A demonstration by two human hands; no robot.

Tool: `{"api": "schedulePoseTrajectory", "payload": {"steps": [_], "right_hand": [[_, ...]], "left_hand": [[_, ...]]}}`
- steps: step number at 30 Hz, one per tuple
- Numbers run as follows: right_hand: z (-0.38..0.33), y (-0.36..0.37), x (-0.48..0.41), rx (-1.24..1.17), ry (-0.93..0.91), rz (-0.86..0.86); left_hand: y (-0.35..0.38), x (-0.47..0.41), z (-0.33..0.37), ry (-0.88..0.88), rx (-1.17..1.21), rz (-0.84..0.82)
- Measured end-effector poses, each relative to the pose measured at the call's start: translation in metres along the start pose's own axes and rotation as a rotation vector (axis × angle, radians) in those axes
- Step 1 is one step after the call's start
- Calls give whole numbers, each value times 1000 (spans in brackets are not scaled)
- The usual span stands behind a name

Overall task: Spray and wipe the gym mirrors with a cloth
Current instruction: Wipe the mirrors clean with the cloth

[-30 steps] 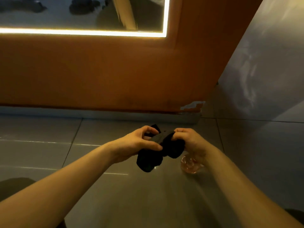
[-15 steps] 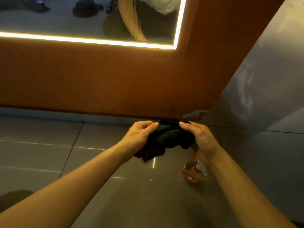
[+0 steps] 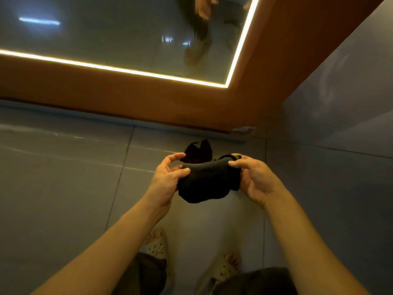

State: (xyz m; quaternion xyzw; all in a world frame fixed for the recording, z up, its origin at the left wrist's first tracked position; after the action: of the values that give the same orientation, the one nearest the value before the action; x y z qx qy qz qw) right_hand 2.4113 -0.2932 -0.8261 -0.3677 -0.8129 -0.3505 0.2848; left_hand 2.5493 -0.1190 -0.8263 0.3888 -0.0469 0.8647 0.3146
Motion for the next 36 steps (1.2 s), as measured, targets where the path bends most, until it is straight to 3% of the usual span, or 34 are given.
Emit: {"api": "schedulePoseTrajectory", "payload": {"steps": [2,4,8,14,19,24,29,33,36], "right_hand": [[-28,26,51,-93,-58,-74],[-37,50,102,0,-27,-119],[-71,68,171,301,-91,9],[-157,111,261,474,-300,37],[-224,134,311,666,-436,6],[-296,158,366,736,-536,-115],[-356,207,419,977,-622,-358],[-392,253,455,1252,-789,-363],[-428,276,477,1212,-879,-330]], "left_hand": [[8,51,42,18,49,6],[16,96,81,39,46,18],[17,168,140,61,-139,182],[31,251,207,181,-446,333],[64,298,256,145,-509,173],[95,355,325,236,-481,-21],[117,409,391,441,-778,-15],[113,445,449,584,-873,60],[103,467,491,614,-895,43]]}}
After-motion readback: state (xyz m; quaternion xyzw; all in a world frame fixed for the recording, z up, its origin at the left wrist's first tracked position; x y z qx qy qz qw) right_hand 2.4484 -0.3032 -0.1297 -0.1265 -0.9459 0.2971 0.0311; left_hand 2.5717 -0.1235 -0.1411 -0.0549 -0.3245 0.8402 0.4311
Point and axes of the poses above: each hand's wrist, its own x-axis away from the middle knuckle, its own y-axis out of the palm, z = x × y, the point moved 7 cm from there along -x, towards the middle knuckle, and after that the axes turned 2 degrees about -y, right-handed, at the moved point
